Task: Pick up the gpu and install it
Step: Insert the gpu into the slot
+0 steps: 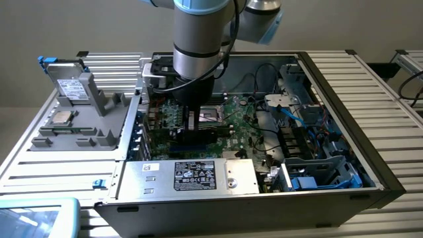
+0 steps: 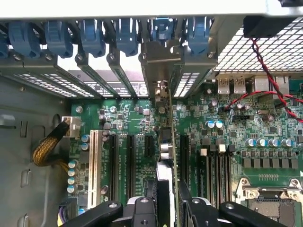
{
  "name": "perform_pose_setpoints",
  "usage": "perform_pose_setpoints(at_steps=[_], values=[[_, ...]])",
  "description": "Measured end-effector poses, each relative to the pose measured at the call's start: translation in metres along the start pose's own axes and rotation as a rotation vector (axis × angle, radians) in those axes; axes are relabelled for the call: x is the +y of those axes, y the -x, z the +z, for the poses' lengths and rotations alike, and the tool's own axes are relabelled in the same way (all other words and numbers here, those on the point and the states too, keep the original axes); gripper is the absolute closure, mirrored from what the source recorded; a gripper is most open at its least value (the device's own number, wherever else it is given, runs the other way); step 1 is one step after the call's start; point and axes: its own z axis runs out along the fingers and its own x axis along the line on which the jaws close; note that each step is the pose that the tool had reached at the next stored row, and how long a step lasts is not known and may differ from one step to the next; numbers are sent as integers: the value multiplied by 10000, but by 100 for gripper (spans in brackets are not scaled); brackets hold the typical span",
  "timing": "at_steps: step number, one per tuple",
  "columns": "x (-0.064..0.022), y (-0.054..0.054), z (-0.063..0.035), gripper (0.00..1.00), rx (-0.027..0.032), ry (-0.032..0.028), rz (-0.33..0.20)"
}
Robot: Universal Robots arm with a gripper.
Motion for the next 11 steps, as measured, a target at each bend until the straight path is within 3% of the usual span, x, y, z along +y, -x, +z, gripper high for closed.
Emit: perform_pose_setpoints(at_steps=[7,11], values=[[-15,-112,0,71,-31,17,-4],[-24,-143,0,71,-153,25,-7]])
